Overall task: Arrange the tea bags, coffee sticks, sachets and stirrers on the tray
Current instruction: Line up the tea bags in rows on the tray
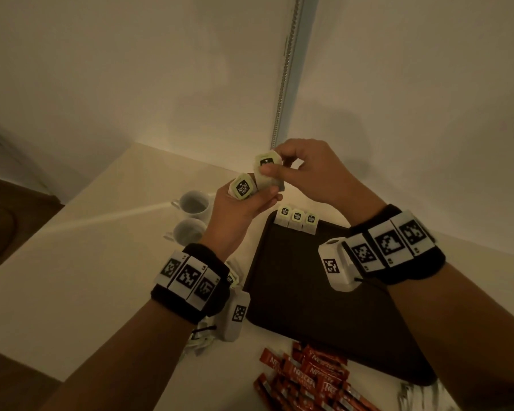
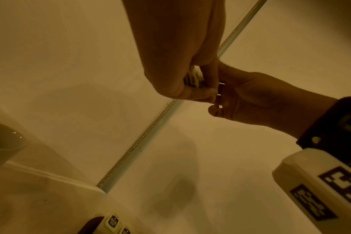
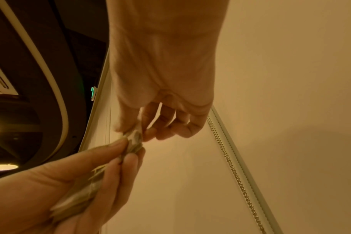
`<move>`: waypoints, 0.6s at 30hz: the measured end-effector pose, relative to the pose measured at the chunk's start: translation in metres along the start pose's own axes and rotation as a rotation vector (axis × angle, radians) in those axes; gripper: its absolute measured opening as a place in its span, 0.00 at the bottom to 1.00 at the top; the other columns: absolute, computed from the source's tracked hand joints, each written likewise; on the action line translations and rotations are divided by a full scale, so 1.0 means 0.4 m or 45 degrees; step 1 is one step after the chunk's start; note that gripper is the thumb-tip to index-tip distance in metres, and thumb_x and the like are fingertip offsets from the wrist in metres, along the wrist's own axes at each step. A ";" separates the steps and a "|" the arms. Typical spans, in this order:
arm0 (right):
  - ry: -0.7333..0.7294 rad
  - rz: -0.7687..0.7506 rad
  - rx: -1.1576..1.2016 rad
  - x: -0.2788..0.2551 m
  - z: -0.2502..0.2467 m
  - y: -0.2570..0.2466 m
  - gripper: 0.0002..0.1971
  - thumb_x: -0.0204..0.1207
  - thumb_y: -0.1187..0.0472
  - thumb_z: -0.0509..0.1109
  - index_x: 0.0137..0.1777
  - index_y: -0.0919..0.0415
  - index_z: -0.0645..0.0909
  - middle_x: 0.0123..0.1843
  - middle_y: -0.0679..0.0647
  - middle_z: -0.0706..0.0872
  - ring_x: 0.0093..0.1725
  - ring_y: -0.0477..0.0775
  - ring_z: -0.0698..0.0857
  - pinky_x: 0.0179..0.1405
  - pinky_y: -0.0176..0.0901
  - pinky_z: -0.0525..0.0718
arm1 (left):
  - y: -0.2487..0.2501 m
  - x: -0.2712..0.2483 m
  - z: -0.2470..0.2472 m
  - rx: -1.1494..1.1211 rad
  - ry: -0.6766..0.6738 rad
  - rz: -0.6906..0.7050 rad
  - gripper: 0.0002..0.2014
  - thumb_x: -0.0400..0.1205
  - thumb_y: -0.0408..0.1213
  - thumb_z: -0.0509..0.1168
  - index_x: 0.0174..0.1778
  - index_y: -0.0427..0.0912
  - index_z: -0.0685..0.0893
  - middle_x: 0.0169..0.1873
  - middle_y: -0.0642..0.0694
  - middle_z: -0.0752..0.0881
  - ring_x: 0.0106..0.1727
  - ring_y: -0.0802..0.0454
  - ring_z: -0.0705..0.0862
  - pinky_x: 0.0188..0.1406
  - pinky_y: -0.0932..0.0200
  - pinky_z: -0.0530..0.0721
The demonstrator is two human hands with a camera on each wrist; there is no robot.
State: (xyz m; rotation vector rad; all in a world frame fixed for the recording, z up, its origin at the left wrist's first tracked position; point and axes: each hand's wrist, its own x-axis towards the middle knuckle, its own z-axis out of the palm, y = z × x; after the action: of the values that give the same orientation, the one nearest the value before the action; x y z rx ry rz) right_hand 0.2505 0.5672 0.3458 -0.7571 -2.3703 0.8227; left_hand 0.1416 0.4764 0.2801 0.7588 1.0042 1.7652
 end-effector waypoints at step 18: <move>-0.043 0.142 0.168 0.003 -0.055 0.036 0.03 0.75 0.59 0.73 0.46 0.57 0.86 0.35 0.45 0.86 0.31 0.35 0.82 0.32 0.22 0.74 | -0.024 0.003 -0.001 0.038 -0.004 -0.182 0.04 0.79 0.30 0.66 0.47 0.42 0.84 0.37 0.47 0.90 0.38 0.52 0.89 0.38 0.65 0.85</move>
State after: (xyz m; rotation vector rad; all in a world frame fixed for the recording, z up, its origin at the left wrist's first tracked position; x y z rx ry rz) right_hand 0.2678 0.5861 0.3514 -0.8327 -2.2936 1.0348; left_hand 0.1448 0.4793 0.2717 0.6904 1.0587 1.6289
